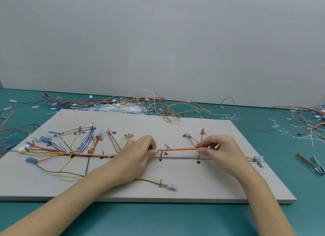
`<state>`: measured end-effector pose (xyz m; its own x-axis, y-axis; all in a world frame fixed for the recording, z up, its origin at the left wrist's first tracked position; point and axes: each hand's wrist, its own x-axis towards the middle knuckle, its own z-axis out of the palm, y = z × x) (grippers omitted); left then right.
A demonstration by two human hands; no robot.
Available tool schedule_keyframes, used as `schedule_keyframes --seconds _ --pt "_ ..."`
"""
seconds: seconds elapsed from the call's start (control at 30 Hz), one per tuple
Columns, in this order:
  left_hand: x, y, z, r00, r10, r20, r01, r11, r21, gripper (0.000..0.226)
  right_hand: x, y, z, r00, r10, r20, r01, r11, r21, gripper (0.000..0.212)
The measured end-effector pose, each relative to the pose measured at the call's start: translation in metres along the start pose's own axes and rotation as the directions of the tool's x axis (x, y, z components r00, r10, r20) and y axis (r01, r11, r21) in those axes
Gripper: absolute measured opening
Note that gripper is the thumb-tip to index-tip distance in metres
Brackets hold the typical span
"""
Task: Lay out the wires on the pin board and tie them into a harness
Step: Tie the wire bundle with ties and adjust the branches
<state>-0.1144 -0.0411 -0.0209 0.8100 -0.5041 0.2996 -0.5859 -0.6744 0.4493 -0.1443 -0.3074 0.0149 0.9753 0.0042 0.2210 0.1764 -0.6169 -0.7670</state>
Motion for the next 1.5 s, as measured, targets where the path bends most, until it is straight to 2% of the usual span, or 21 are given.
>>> schedule_keyframes --seconds 0.13,0.27,0.33,0.4,0.5,0.67,0.77,0.83,0.93,1.0,1.07,1.17,1.23,1.3,1.33,1.4,1.5 --pt "0.003 -0.001 0.000 0.999 -0.019 -0.050 0.017 1.000 -0.023 0.013 0.004 -0.003 -0.001 0.999 -0.027 -0.028 0.027 0.999 0.020 0.017" --pt "0.008 0.003 0.002 0.991 -0.071 -0.114 0.059 0.993 -0.105 0.013 0.003 0.008 -0.010 0.998 0.053 0.038 -0.046 0.983 -0.180 0.042" --pt "0.009 0.003 0.001 0.992 -0.051 -0.115 0.047 0.998 -0.037 0.014 0.004 0.018 -0.023 0.991 0.109 -0.075 -0.124 0.963 -0.241 0.043" --pt "0.009 0.004 0.001 0.993 -0.027 -0.111 0.034 0.997 0.063 0.014 0.004 0.024 -0.038 0.965 0.159 -0.209 -0.217 0.931 -0.295 0.034" --pt "0.008 0.005 0.000 0.993 -0.024 -0.112 0.040 0.988 0.147 0.012 0.006 0.025 -0.043 0.935 0.193 -0.297 -0.303 0.872 -0.385 0.018" --pt "0.005 0.006 -0.004 0.992 0.032 -0.118 -0.006 0.977 0.213 0.009 0.001 0.025 -0.033 0.868 0.261 -0.423 -0.408 0.860 -0.306 0.010" --pt "0.005 0.007 -0.009 0.997 0.047 -0.060 -0.036 0.982 0.184 0.011 -0.007 0.029 -0.034 0.837 0.356 -0.415 -0.501 0.804 -0.320 0.018" --pt "0.005 0.008 -0.012 0.999 0.049 -0.021 -0.044 0.983 0.178 0.012 -0.010 0.029 -0.036 0.810 0.391 -0.438 -0.520 0.824 -0.225 0.021" --pt "0.006 0.008 -0.016 0.999 0.029 0.017 -0.032 0.982 0.187 0.010 -0.011 0.021 -0.033 0.769 0.281 -0.575 -0.434 0.889 -0.145 0.017" --pt "0.007 0.007 -0.021 0.999 0.001 0.039 -0.010 0.975 0.221 0.013 -0.011 0.016 -0.027 0.767 0.204 -0.608 -0.335 0.936 -0.107 0.013" --pt "0.007 0.004 -0.028 0.999 -0.038 0.039 0.023 0.948 0.317 0.020 -0.009 0.015 -0.018 0.830 0.203 -0.519 -0.326 0.932 -0.157 0.021" --pt "0.008 -0.005 -0.044 0.985 -0.172 0.008 0.149 0.871 0.468 0.046 -0.006 0.017 -0.002 0.930 0.234 -0.285 -0.307 0.919 -0.249 0.056" --pt "0.006 -0.016 -0.058 0.951 -0.308 -0.017 0.277 0.831 0.483 0.070 -0.005 0.014 0.006 0.961 0.173 -0.215 -0.237 0.916 -0.324 0.070" --pt "0.000 -0.031 -0.076 0.889 -0.455 0.053 0.394 0.819 0.418 0.082 -0.002 0.006 0.013 0.981 0.064 -0.185 -0.134 0.906 -0.400 0.073" --pt "-0.003 -0.037 -0.085 0.849 -0.508 0.145 0.435 0.828 0.354 0.080 0.000 0.001 0.018 0.986 -0.013 -0.168 -0.066 0.887 -0.457 0.068" --pt "-0.009 -0.047 -0.097 0.795 -0.510 0.329 0.458 0.860 0.226 0.062 0.003 -0.010 0.030 0.982 -0.168 -0.083 0.098 0.841 -0.533 0.052" --pt "-0.009 -0.053 -0.099 0.824 -0.413 0.388 0.418 0.905 0.074 0.025 -0.002 -0.028 0.058 0.946 -0.307 0.107 0.318 0.805 -0.500 0.039"
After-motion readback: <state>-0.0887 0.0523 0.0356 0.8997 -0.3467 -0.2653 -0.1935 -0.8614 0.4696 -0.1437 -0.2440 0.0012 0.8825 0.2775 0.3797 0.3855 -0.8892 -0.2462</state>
